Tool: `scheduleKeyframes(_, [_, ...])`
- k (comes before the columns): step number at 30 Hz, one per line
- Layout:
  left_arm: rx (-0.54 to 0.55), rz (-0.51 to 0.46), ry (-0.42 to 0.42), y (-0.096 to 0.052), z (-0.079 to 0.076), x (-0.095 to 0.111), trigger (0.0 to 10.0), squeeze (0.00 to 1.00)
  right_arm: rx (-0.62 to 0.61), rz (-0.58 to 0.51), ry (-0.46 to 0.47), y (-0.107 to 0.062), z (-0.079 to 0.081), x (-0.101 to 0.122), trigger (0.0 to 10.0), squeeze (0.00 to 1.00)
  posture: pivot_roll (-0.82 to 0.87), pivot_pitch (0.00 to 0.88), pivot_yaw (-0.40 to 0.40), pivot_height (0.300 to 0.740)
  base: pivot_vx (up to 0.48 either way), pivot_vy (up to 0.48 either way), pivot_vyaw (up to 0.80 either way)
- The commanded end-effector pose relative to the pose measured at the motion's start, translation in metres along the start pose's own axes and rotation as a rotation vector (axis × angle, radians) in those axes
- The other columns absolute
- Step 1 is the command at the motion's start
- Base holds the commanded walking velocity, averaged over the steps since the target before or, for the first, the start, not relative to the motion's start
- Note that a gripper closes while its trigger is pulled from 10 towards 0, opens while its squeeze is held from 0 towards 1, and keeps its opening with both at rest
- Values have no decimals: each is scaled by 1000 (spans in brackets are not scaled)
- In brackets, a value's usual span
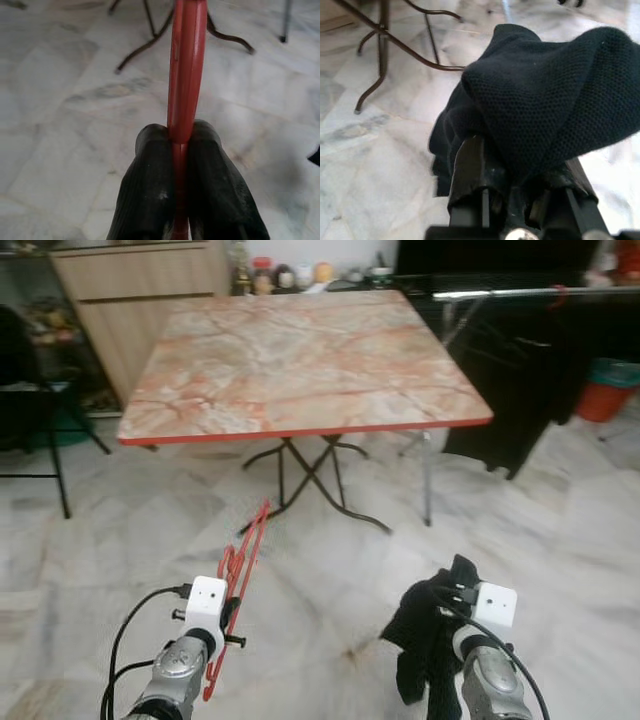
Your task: Hang hanger
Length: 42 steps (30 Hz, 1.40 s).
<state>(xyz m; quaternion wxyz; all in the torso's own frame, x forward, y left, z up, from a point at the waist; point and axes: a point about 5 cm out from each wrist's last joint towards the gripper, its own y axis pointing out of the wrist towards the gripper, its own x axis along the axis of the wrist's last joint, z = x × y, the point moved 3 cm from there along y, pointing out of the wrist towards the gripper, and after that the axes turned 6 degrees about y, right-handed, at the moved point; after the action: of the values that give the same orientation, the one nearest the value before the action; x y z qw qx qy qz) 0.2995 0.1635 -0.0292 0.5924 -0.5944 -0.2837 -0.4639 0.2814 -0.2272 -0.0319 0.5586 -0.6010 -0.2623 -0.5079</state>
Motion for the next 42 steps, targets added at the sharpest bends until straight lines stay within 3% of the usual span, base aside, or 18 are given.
scheduleKeyframes(1, [4, 44, 23, -4, 7, -11, 10000, 0, 40, -82, -14, 5, 12, 18, 10000, 0, -102, 0, -26, 740, 337, 0, 0])
scheduleKeyframes(7, [24, 187, 103, -23, 18, -49, 10000, 0, 55, -142, -13, 8, 14, 34, 10000, 0, -103, 0, -26, 740, 336, 0, 0])
scheduleKeyframes(9, [47, 248, 113, -33, 25, -66, 10000, 0, 66, -172, -21, 9, 16, 42, 10000, 0, -109, 0, -26, 740, 322, 0, 0])
scheduleKeyframes(11, [95, 357, 137, -55, 40, -95, 10000, 0, 87, -235, -32, 11, 17, 57, 10000, 0, -107, 0, -28, 740, 321, 0, 0])
scheduleKeyframes(13, [102, 373, 134, -58, 42, -99, 10000, 0, 91, -244, -34, 11, 18, 59, 10000, 0, -107, 0, -29, 740, 319, 0, 0])
scheduleKeyframes(16, [113, 470, 135, -77, 47, -122, 10000, 0, 121, -298, -68, 9, 23, 70, 10000, 0, -105, 0, -35, 740, 308, 0, 0])
scheduleKeyframes(21, [106, 494, 143, -84, 44, -130, 10000, 0, 142, -392, -93, 5, 31, 89, 10000, 0, -102, 0, -38, 740, 293, 0, 0])
scheduleKeyframes(23, [90, 486, 154, -82, 38, -130, 10000, 0, 170, -518, -111, -2, 42, 122, 10000, 0, -107, 0, -37, 740, 294, 0, 0])
scheduleKeyframes(24, [90, 486, 154, -82, 38, -130, 10000, 0, 170, -518, -111, -2, 42, 122, 10000, 0, -107, 0, -37, 740, 296, 0, 0])
scheduleKeyframes(25, [76, 475, 165, -79, 35, -127, 10000, 0, 193, -607, -109, -7, 51, 150, 10000, 0, -109, 0, -37, 740, 289, 0, 0])
scheduleKeyframes(28, [53, 462, 180, -74, 29, -123, 10000, 0, 244, -730, -109, -16, 68, 194, 10000, 0, -116, 0, -35, 740, 291, 0, 0])
scheduleKeyframes(30, [49, 462, 183, -74, 28, -123, 10000, 0, 257, -753, -117, -18, 72, 203, 10000, 0, -116, 0, -35, 740, 292, 0, 0])
scheduleKeyframes(33, [40, 499, 178, -79, 26, -131, 10000, 0, 328, -876, -149, -28, 95, 259, 10000, 0, -121, 0, -29, 740, 290, 0, 0])
scheduleKeyframes(36, [36, 525, 182, -85, 26, -137, 10000, 0, 347, -928, -174, -34, 103, 282, 10000, 0, -123, 0, -27, 740, 289, 0, 0])
scheduleKeyframes(40, [44, 553, 171, -93, 27, -145, 10000, 0, 349, -977, -129, -39, 108, 318, 10000, 0, -126, 0, -24, 740, 284, 0, 0])
scheduleKeyframes(42, [43, 556, 170, -93, 27, -145, 10000, 0, 350, -979, -136, -39, 109, 320, 10000, 0, -123, 0, -25, 740, 285, 0, 0])
